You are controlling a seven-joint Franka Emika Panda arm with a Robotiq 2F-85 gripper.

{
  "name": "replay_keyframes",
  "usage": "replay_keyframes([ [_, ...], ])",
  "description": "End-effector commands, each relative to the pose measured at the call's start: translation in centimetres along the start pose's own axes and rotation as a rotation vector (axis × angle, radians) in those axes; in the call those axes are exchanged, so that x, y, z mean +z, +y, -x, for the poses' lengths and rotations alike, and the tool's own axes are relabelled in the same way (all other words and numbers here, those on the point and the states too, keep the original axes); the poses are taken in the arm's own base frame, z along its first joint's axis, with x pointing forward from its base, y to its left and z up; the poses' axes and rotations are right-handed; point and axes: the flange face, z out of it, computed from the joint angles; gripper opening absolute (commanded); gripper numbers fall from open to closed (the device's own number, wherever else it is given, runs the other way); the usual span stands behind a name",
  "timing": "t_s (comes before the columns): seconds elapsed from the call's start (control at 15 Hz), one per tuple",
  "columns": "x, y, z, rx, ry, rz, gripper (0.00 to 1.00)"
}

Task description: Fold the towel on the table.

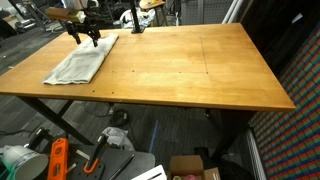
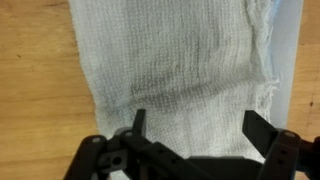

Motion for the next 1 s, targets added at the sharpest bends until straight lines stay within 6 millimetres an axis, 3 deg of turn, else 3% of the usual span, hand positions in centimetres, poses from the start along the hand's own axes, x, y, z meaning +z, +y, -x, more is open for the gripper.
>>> replay_keyframes([
  [0.0, -4.0, -1.6, 0.5, 0.013, 0.083, 0.002, 1.00],
  [0.27, -7.0, -2.1, 0.7, 0.009, 0.159, 0.021, 1.00],
  [0.47, -9.1, -0.9, -0.2, 0.110, 0.209, 0.025, 1.00],
  [0.53, -7.4, -1.4, -0.3, 0.057, 0.167, 0.010, 1.00],
  [0.93, -8.3, -0.6, -0.4, 0.103, 0.182, 0.013, 1.00],
])
